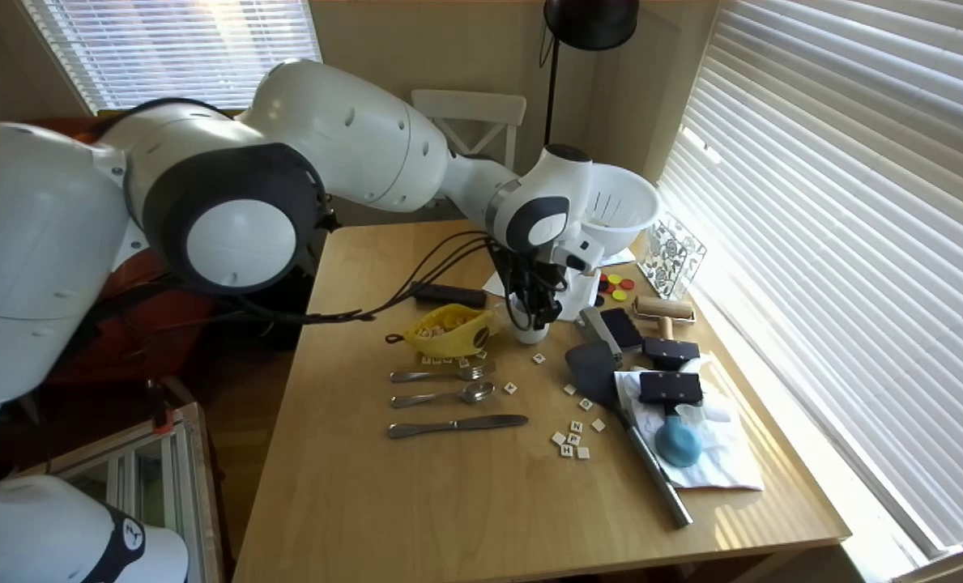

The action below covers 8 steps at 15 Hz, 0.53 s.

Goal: Move the white mug forward

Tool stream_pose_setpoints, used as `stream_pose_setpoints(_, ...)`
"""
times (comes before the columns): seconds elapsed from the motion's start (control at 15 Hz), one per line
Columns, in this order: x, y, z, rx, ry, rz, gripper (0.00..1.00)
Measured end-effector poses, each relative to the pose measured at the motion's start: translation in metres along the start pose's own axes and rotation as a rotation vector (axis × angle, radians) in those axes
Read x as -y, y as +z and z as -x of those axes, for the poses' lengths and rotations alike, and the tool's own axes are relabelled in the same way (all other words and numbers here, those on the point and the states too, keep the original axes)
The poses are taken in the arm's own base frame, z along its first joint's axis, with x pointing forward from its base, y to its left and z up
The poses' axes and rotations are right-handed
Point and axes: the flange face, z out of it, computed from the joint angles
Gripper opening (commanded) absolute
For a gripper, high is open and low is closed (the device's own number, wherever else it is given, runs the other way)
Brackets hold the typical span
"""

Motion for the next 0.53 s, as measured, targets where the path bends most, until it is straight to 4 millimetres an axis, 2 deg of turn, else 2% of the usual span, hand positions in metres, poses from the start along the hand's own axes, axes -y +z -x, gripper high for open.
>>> stream_pose_setpoints(0.2,0.007,-0.004,0.002,-0.005,-0.010,-0.004,0.99)
stream_pose_setpoints(0.4,0.010,-0.019,0.002,-0.022,0.020,-0.016,1.00)
stream_pose_setpoints(0.53,0.011,-0.043,0.003,-0.048,0.068,-0.062,1.00)
